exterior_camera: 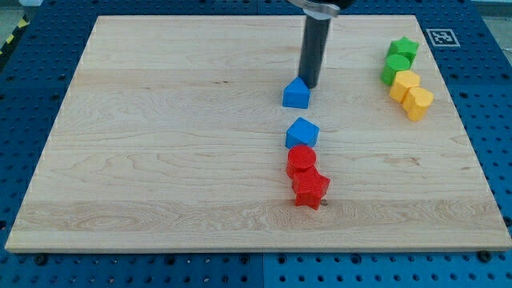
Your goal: Slide the triangle parallel to the cube
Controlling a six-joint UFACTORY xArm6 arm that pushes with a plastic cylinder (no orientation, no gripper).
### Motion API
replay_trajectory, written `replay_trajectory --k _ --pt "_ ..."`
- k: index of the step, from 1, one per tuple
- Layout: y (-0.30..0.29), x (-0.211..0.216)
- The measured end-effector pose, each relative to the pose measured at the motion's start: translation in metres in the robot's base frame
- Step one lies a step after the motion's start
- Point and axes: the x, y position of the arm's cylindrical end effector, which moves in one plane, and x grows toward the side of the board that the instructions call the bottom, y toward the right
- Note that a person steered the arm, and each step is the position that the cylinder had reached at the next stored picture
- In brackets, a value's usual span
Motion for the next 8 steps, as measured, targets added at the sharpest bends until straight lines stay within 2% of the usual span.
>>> replay_trajectory --k 2,3,4,5,6,8 --pt "-0.003 0.027" --pt "-0.003 -0.014" --pt "-0.044 -0.037" --pt "-0.059 -0.035" --pt "-0.053 -0.006" --pt "-0.05 -0.005"
